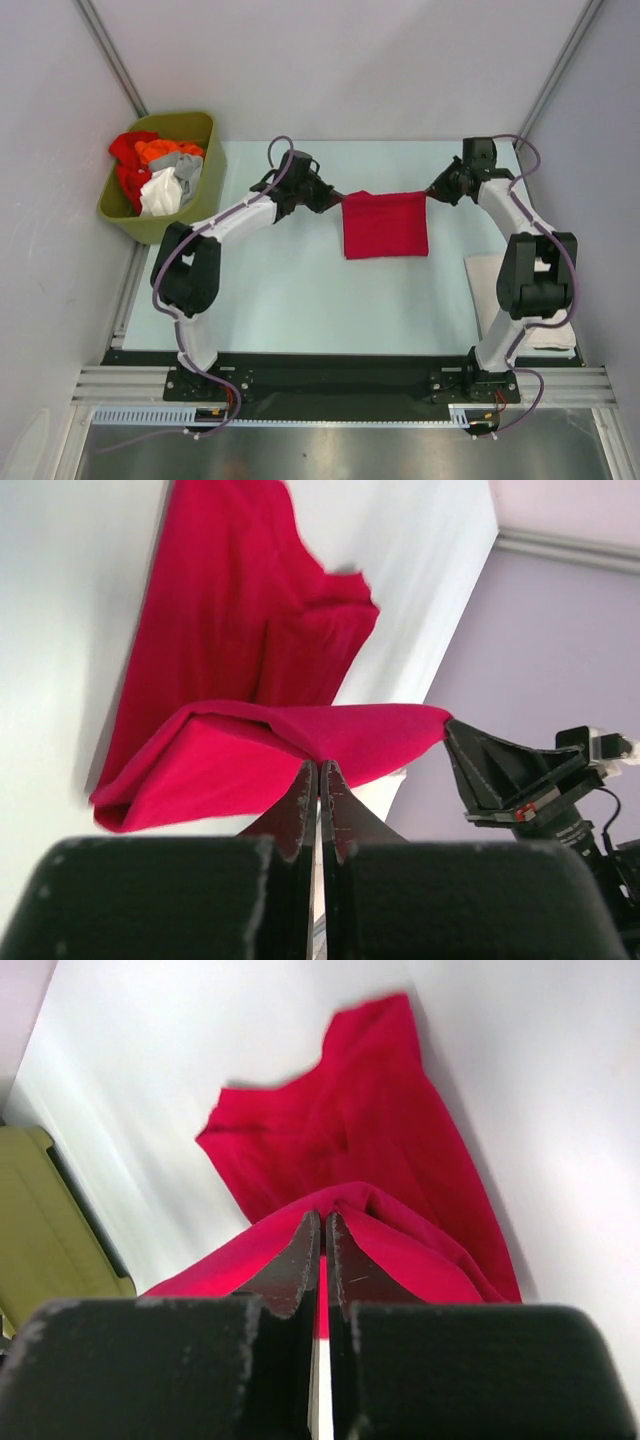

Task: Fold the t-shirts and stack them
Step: Fold the tshirt

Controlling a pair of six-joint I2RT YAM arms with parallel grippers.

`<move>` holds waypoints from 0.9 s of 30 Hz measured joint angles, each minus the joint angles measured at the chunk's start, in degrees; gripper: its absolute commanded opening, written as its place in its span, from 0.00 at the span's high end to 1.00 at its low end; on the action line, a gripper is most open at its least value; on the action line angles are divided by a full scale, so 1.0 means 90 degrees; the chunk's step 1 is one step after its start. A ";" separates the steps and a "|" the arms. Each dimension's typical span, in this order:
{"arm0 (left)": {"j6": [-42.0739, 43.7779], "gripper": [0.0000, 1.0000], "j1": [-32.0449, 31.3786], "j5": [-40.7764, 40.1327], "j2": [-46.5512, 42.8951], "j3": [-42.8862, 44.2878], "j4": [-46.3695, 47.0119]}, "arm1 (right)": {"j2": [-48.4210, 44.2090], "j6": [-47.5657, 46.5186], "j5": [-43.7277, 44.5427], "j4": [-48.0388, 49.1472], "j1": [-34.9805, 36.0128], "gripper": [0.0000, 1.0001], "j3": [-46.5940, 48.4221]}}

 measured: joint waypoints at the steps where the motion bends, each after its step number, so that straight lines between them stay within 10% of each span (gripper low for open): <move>1: 0.0012 1.00 0.0063 0.0034 0.0131 0.0146 0.0007 | 0.0194 -0.0049 -0.0107 0.0058 -0.0019 1.00 0.0160; 27: 0.0034 1.00 0.0595 0.0449 0.2373 0.2091 0.0083 | 0.2348 -0.0095 -0.0697 0.0316 -0.0107 1.00 0.1824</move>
